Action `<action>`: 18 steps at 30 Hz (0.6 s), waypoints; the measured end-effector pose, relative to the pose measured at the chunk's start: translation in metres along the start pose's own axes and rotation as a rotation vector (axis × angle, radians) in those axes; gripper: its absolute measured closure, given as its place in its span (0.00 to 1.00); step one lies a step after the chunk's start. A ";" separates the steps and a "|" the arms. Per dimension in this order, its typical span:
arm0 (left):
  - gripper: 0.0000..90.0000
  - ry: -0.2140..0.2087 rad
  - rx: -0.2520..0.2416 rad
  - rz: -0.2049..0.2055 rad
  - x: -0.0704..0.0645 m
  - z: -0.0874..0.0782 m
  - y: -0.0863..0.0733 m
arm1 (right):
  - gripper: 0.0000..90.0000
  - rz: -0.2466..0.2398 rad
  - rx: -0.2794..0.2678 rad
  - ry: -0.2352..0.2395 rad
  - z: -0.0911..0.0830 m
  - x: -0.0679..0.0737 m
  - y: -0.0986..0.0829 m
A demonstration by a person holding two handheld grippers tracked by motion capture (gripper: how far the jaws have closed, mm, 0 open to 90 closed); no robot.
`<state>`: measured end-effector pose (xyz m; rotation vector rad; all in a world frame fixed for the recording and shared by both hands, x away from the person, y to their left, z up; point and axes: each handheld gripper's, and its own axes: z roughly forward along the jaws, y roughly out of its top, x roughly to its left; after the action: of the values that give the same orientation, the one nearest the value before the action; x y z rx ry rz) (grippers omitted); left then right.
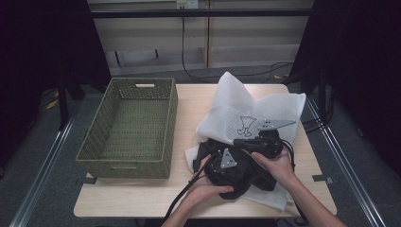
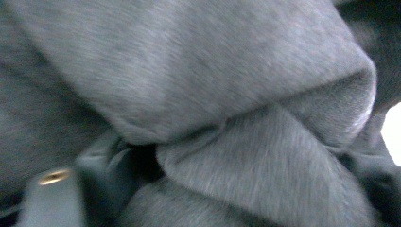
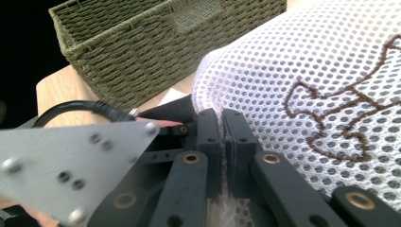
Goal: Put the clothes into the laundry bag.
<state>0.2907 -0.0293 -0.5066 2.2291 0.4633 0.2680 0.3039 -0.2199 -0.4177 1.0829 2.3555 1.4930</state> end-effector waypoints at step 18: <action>0.83 0.030 -0.300 -0.197 0.015 -0.041 0.032 | 0.97 -0.039 -0.099 0.056 -0.013 0.026 0.020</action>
<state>0.2975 -0.0136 -0.4552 1.8756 0.6128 0.2498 0.2883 -0.2076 -0.3876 0.9787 2.2971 1.6281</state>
